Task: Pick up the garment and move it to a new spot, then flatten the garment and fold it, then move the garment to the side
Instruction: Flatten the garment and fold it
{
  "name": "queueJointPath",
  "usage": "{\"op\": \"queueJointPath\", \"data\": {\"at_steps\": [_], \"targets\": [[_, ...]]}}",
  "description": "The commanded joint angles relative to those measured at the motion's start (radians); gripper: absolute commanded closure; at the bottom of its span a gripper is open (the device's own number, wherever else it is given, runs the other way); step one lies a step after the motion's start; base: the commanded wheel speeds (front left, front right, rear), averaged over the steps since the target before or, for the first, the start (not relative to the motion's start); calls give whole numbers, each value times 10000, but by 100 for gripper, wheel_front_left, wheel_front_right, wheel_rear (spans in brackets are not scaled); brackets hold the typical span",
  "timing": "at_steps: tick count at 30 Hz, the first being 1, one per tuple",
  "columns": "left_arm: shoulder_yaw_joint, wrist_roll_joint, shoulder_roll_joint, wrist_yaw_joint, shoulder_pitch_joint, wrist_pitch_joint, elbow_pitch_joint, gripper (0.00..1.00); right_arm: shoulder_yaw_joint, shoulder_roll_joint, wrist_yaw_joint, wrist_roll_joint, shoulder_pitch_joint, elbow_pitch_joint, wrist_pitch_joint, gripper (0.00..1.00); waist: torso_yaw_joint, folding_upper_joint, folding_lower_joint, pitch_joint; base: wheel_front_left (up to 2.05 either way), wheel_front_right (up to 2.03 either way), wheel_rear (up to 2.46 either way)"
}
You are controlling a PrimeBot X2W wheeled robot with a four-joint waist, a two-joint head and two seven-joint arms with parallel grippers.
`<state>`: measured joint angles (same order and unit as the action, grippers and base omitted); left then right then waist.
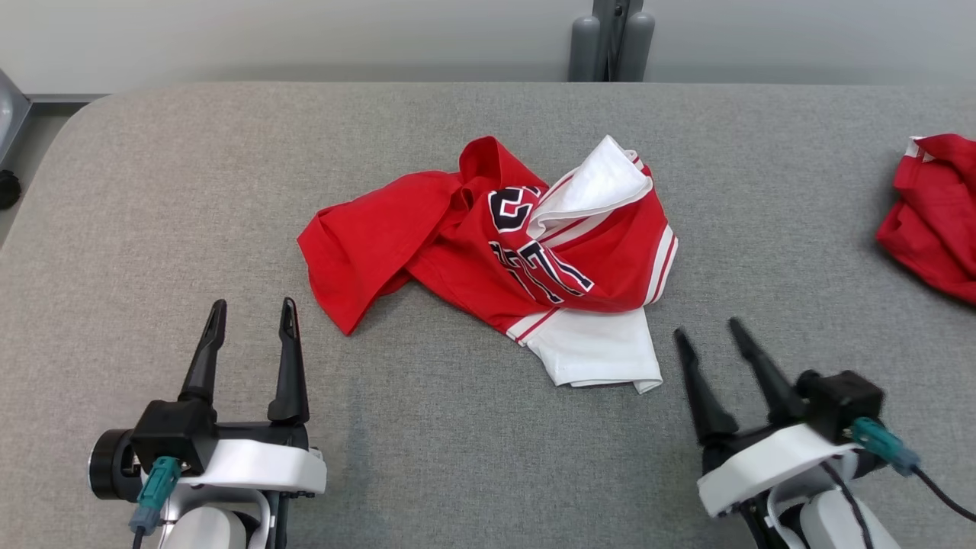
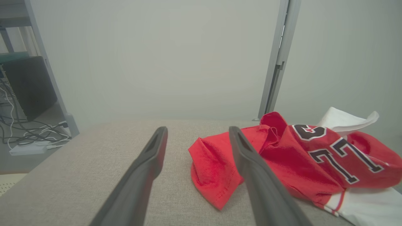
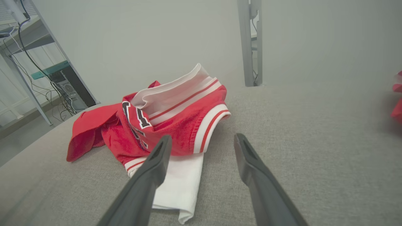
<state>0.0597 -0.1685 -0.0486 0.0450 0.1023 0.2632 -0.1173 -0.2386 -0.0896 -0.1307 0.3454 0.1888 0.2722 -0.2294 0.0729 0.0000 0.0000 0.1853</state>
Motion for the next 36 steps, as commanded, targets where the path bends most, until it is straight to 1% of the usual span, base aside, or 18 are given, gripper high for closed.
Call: {"op": "queueJointPath", "data": {"at_steps": [1,6,15,16,17,18,23,28,33,36], "targets": [[28,-37,-42,40,105,13,-45,0,-188,-181,-2,92,80,157,249,0,22,0,0,51,0,0,0],[330,-162,-43,77,227,13,-211,0,-871,-352,-2,723,478,916,1171,0,160,0,0,243,0,0,0],[626,-277,-42,151,425,13,-421,0,-1140,-177,-2,1590,994,1879,1860,0,560,0,0,458,0,0,0],[641,-280,-42,164,436,13,-431,0,-1137,-182,-2,1624,1055,1958,1862,20,601,0,0,475,0,0,0],[654,-286,-41,173,440,13,-433,0,-1122,-194,-2,1639,1109,2045,1877,89,637,0,0,489,0,0,0],[670,-291,-41,176,445,13,-434,0,-1143,-209,-2,1617,1148,2125,1864,100,671,0,0,500,0,0,0],[663,-317,-41,194,442,13,-464,0,-1247,-280,-2,1657,1364,2207,1611,100,758,0,0,485,0,0,0],[591,-327,-39,211,367,13,-505,0,-807,-466,-2,1746,1570,1968,1160,100,677,0,0,324,0,0,0],[589,-331,-42,183,291,13,-525,0,-352,-829,-2,1762,1862,1287,1065,100,509,0,0,134,0,0,0],[605,-333,-42,203,224,13,-554,0,-67,-1034,-2,1823,1990,675,1232,100,444,0,0,5,0,0,0]]}}
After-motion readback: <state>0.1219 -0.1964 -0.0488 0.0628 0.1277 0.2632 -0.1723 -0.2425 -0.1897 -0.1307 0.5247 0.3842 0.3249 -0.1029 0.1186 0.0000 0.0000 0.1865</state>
